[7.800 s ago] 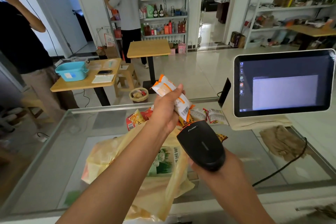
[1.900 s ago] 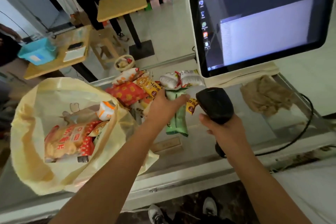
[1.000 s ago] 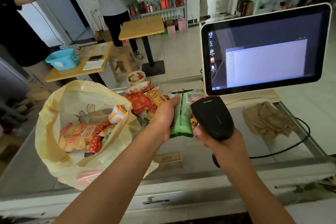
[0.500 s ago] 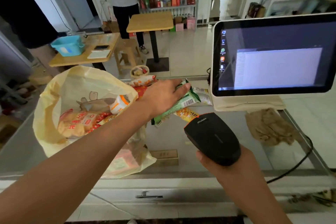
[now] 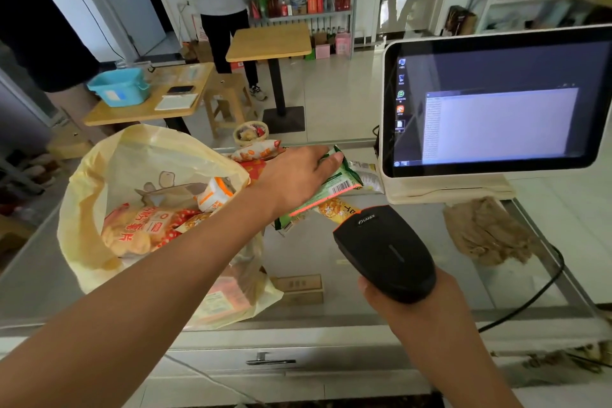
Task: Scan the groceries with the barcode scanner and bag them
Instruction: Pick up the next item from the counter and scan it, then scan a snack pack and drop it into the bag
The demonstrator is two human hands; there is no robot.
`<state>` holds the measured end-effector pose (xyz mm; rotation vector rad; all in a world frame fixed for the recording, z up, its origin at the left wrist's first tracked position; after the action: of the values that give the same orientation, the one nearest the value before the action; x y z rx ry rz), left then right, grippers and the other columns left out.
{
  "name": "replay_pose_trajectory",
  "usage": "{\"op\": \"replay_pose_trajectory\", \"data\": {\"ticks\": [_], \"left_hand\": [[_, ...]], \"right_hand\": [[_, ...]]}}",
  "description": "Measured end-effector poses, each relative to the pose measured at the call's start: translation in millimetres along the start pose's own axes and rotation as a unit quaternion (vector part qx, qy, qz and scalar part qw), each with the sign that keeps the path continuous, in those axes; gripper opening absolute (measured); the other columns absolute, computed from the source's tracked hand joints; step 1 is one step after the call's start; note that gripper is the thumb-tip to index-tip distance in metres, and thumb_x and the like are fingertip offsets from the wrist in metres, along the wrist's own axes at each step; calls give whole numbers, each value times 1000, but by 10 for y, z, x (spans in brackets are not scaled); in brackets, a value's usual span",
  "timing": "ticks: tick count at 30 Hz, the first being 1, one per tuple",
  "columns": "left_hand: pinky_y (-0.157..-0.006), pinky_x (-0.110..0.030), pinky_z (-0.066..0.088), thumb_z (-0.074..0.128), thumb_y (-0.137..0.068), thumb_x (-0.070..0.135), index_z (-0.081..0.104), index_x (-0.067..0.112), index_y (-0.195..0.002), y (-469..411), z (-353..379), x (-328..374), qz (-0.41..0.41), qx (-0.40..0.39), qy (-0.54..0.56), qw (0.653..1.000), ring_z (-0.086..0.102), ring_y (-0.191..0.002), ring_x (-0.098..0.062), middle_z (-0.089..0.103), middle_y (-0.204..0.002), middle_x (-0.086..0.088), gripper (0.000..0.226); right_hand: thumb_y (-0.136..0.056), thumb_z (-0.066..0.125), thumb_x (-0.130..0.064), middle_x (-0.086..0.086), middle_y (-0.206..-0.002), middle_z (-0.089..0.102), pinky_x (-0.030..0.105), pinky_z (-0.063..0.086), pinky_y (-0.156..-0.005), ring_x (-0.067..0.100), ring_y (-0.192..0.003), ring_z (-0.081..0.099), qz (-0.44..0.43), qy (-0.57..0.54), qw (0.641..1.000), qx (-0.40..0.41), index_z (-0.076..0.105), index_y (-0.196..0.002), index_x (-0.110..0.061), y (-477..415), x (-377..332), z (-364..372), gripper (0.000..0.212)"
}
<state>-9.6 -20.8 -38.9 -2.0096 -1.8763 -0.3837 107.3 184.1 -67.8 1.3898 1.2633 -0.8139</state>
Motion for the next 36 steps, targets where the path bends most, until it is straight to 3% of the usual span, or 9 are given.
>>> {"op": "replay_pose_trajectory", "data": {"ticks": [9, 15, 18, 23, 26, 28, 31, 33, 36], "left_hand": [[-58, -34, 38, 34, -104, 51, 57, 13, -85, 0, 37, 0, -11, -10, -3, 1000, 57, -69, -18, 59, -74, -4, 48], [-66, -41, 49, 32, -103, 54, 62, 14, -93, 3, 25, 3, -15, -5, -2, 1000, 61, -72, -18, 63, -78, -5, 51], [-65, -39, 48, 30, -103, 57, 59, 17, -92, 31, -6, 33, -18, 9, 17, 1000, 61, -75, -18, 63, -78, -2, 51], [-74, -43, 48, 29, -102, 58, 53, 12, -84, 208, -448, 132, -16, 83, 138, 987, 58, -74, -19, 59, -77, -4, 55], [-90, -37, 44, 28, -103, 58, 57, 13, -99, 423, -945, 60, -43, 140, 202, 968, 61, -97, -20, 66, -104, -9, 54], [-95, -29, 41, 28, -103, 59, 58, 22, -101, 607, -1282, -149, -74, 196, 244, 947, 59, -104, -15, 65, -111, -1, 47], [-85, -19, 38, 33, -104, 49, 49, 37, -91, 949, -1665, -560, -122, 275, 265, 916, 52, -94, 5, 53, -95, 20, 24], [-88, -22, 44, 38, -103, 49, 48, 38, -97, 1159, -1748, -861, -131, 293, 246, 915, 54, -92, 6, 53, -95, 20, 16], [-92, -44, 48, 49, -101, 45, 53, 21, -120, 1337, -1581, -1267, -100, 277, 89, 951, 54, -97, -15, 54, -106, 3, 31]], "right_hand": [[-72, 82, -16, -12, -40, 55, 7, 39, -40, 1, -40, 54, 8, 5, 1000, 2, 60, -68, -19, 46, -39, -66, 23], [-71, 83, -15, -12, -41, 56, 8, 41, -43, 6, -44, 55, 11, -4, 1000, 14, 60, -68, -19, 59, -5, -87, 23], [-70, 83, -19, -13, -44, 58, 10, 41, -44, 1, -43, 56, -12, -3, 1000, 20, 60, -70, -21, 52, 1, -92, 23], [-65, 84, -33, -6, -44, 57, 23, 41, -49, 0, -38, 50, -56, -36, 997, 30, 61, -66, -19, -22, -194, -4, 27], [-66, 81, -38, 7, -49, 61, 27, 45, -51, 11, -40, 53, -95, -29, 995, 3, 65, -66, -10, -112, -450, 204, 32], [-63, 77, -44, 9, -57, 67, 31, 50, -57, 16, -49, 61, -131, -24, 991, -19, 70, -74, -11, -183, -636, 378, 35], [-62, 75, -48, 0, -73, 73, 28, 56, -56, 15, -64, 69, -168, -29, 984, -60, 71, -89, -27, -282, -884, 681, 35], [-67, 79, -42, -5, -79, 73, 38, 61, -65, 16, -75, 71, -186, -44, 978, -80, 69, -83, -36, -376, -1002, 880, 20], [-69, 82, -38, -2, -77, 74, 53, 59, -74, 23, -77, 72, -193, -47, 975, -99, 70, -83, -34, -452, -1112, 1134, 19]]}}
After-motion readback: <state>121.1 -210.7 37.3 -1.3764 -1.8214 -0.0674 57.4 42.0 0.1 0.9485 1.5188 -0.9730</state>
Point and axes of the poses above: each hand's wrist, its own y-axis away from the middle knuckle, its own z-axis out of the palm, x = y × z, the point moved 4 cm from there along -y, towards the middle knuckle
